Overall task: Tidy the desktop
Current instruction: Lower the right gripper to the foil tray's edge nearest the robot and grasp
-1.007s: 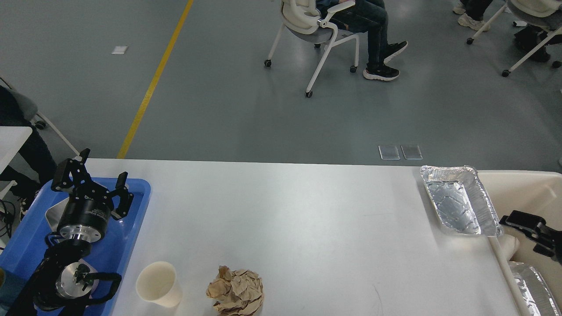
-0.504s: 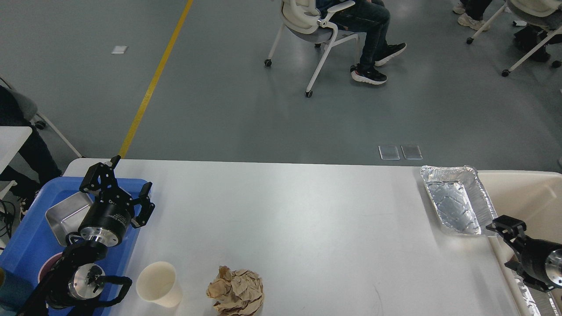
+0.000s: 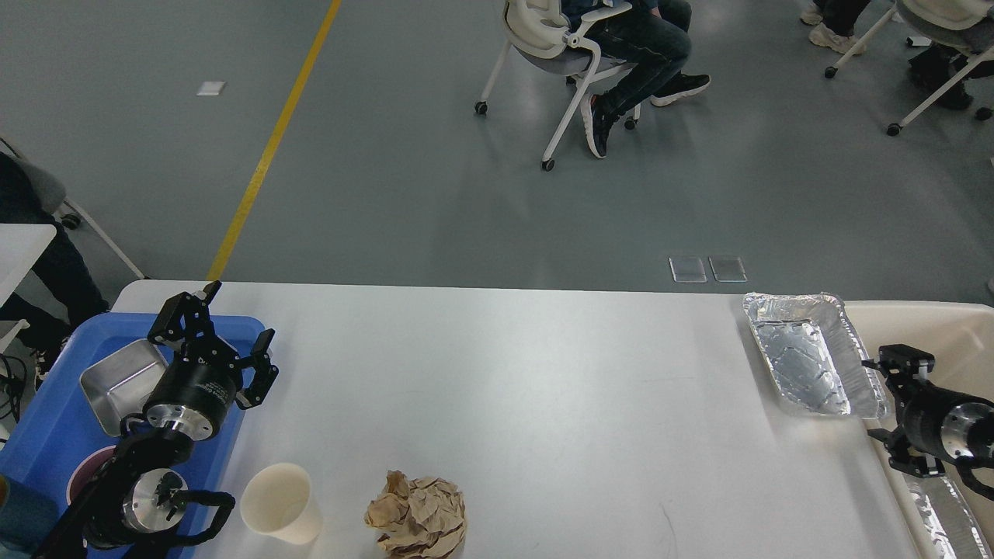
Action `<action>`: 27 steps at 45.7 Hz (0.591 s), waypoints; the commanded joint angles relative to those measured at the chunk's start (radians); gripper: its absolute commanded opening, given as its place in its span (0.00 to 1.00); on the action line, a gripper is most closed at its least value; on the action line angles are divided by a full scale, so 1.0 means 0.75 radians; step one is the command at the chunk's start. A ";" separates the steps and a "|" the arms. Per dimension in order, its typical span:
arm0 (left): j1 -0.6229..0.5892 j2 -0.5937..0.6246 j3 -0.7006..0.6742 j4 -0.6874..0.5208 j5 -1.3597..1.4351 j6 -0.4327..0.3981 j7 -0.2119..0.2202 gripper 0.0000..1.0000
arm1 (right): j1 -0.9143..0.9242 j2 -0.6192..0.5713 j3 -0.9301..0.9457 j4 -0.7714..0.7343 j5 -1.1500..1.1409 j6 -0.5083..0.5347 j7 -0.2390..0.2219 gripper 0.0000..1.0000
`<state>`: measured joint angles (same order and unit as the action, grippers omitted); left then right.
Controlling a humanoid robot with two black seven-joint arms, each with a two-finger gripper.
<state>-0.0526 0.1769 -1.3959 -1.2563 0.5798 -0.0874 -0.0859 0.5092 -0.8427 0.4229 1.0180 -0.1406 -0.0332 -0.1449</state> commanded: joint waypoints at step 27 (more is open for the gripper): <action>0.005 0.005 0.000 0.000 0.000 0.000 0.000 0.97 | 0.033 0.244 -0.003 -0.332 0.030 0.020 -0.024 0.72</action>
<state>-0.0494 0.1791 -1.3959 -1.2563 0.5799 -0.0874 -0.0859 0.5313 -0.6826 0.4202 0.8070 -0.1108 -0.0249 -0.1656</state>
